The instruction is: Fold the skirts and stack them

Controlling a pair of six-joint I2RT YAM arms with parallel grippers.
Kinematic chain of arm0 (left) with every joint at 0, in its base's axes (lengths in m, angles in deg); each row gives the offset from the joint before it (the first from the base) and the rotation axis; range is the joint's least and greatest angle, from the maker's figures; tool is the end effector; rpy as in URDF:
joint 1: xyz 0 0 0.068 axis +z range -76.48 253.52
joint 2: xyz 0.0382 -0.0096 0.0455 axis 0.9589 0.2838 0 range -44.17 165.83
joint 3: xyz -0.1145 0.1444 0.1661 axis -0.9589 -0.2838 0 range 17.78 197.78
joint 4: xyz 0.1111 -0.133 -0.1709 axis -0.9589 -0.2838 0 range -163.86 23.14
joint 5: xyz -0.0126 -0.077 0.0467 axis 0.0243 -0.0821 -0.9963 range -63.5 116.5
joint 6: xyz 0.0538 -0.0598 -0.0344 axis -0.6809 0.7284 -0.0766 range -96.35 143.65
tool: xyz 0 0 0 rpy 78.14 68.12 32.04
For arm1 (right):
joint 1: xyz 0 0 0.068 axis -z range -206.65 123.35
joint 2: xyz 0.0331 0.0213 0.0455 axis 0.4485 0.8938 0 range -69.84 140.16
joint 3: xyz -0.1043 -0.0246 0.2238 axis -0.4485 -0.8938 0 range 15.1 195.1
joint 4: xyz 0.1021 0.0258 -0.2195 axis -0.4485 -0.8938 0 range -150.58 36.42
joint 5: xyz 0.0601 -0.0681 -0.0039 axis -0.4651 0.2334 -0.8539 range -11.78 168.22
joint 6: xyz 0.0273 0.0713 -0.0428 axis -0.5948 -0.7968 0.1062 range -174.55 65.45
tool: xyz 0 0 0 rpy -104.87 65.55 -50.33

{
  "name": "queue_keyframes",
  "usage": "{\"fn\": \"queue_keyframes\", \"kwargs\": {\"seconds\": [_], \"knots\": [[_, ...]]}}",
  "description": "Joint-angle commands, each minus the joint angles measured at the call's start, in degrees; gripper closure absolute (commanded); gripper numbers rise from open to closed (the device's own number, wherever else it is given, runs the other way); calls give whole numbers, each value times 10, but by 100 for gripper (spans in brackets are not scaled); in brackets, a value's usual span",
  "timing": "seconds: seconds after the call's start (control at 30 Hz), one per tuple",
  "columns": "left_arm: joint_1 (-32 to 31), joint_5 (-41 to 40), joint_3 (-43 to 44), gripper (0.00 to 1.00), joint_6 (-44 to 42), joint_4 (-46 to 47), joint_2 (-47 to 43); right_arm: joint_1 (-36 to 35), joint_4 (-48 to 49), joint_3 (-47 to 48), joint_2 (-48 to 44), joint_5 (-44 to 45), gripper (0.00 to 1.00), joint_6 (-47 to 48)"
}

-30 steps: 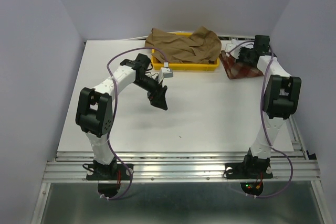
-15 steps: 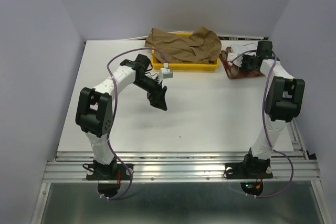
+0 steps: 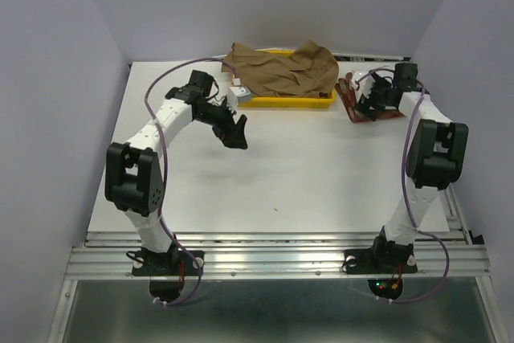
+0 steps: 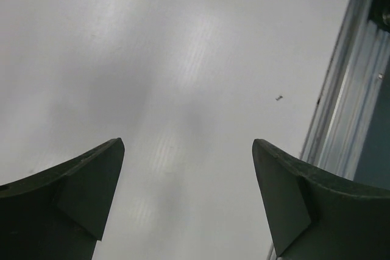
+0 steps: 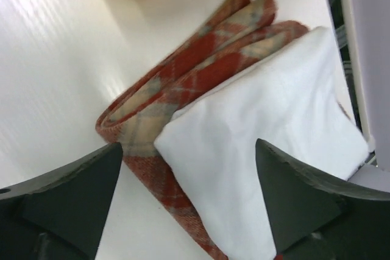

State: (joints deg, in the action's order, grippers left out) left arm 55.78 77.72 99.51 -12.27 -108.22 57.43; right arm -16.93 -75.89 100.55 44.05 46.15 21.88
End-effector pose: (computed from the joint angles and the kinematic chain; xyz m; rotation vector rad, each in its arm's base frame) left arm 0.3241 -0.1672 0.2193 1.3091 1.9527 -1.0099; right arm 0.4328 -0.0322 0.1686 -1.4461 1.7727 -0.0763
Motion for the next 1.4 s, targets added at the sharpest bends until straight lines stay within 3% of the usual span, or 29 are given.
{"fn": "queue_keyframes", "kwargs": {"seconds": [0.0, 0.1, 0.13, 0.17, 0.23, 0.4, 0.53, 0.7, 0.93, 1.07, 1.37], "knots": [[32, -108, 27, 1, 101, 145, -104, 0, 29, 77, -67, -50, 0, -254], [67, -208, 14, 1, 175, 245, -161, 0, 38, 124, -78, -51, 0, -413], [74, -208, 8, 1, 205, 274, -168, 0, 46, 132, -79, -54, 0, -454], [75, -283, 5, 1, 238, 315, -174, 0, 54, 141, -78, -61, 0, -491], [76, -334, 16, 1, 272, 322, -173, 0, 71, 187, -55, -74, 0, -599], [77, -297, 51, 2, 252, 263, -147, -11, 68, 357, 75, -33, 0, -804], [78, -287, -5, 1, 262, 305, -182, -37, 81, 448, 162, 6, 3, -815], [78, -292, -22, 1, 265, 309, -189, -65, 144, 450, 208, 28, 11, -825], [78, -296, -25, 1, 264, 301, -185, -80, 165, 452, 252, 42, 14, -821], [78, -297, -25, 1, 265, 297, -184, -86, 168, 446, 264, 62, 21, -813], [78, -302, -22, 1, 268, 294, -188, -96, 176, 456, 288, 94, 23, -799]]}}
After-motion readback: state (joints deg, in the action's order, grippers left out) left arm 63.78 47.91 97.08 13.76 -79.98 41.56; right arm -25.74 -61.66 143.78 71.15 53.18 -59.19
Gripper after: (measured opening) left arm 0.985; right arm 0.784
